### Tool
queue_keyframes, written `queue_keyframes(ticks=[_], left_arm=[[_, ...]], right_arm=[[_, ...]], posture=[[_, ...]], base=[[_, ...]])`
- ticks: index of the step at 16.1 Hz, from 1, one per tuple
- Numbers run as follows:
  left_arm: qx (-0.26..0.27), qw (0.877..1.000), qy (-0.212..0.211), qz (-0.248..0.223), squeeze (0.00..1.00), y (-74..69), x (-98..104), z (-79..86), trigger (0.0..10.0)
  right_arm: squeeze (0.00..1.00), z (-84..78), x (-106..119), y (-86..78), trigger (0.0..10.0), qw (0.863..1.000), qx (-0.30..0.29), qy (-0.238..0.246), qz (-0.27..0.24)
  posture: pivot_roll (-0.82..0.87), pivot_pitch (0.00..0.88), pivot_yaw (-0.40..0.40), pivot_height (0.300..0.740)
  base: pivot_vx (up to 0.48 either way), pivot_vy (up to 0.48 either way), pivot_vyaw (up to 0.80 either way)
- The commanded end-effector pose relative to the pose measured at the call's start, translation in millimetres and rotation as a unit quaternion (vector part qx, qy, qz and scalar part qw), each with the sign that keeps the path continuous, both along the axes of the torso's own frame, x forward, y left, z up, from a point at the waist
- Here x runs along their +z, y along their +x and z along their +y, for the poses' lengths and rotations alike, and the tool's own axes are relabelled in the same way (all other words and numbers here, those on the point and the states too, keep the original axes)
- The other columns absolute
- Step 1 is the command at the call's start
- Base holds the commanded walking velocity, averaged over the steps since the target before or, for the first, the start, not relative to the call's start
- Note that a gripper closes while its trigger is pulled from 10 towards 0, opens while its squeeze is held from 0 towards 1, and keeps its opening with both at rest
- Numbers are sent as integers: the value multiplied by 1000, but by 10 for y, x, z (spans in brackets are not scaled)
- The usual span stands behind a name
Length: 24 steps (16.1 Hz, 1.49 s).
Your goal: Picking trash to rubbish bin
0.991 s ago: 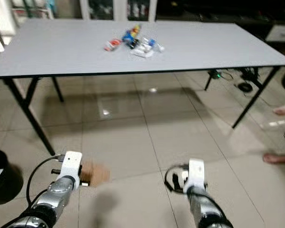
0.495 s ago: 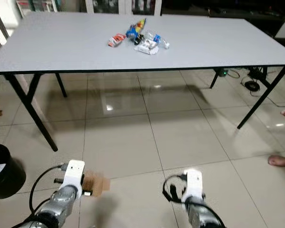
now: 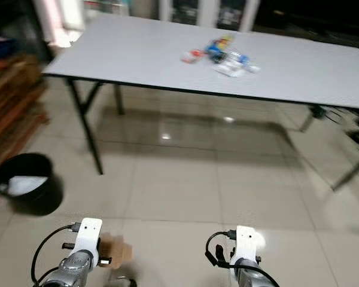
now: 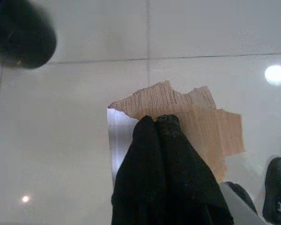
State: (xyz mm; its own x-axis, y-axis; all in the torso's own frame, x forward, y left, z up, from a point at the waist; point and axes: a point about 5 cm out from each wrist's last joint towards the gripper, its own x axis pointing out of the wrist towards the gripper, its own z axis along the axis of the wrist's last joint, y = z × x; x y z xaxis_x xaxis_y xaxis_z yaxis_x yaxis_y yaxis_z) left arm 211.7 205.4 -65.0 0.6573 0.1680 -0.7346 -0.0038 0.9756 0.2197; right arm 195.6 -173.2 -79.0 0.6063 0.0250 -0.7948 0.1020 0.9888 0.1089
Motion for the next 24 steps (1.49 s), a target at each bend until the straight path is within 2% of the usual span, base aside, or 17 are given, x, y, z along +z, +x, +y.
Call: queue_keyframes(ticks=[1,4,6,9,16,24], left_arm=[[1,1000,0,-4,0,8,1,-25,10000],[-7,1000,7,0,0,3,-4,-32,10000],[-26,999,29,15,0,-29,-27,-31,10000],[-19,999,36,23,0,-68,-46,-7,10000],[-27,999,30,15,0,-48,-39,-47,10000],[-11,1000,23,6,0,-29,-23,-34,10000]], right_arm=[[0,-47,-16,-37,10000,1000,-3,-7,6],[0,-38,0,-6,10000,1000,2,-7,1],[0,-13,-3,-7,10000,1000,11,-5,2],[0,-3,-5,-11,10000,1000,14,-5,2],[0,-11,-5,-14,10000,1000,14,-3,1],[0,23,-7,-13,10000,1000,8,12,0]], posture=[[-44,18,-88,740],[-45,10,-88,740],[-41,7,-89,740],[-43,7,-89,740],[-45,17,-92,740],[-42,44,-98,740]], base=[[0,0,800],[0,0,800],[142,0,800],[191,0,800],[0,0,800],[0,0,700]])
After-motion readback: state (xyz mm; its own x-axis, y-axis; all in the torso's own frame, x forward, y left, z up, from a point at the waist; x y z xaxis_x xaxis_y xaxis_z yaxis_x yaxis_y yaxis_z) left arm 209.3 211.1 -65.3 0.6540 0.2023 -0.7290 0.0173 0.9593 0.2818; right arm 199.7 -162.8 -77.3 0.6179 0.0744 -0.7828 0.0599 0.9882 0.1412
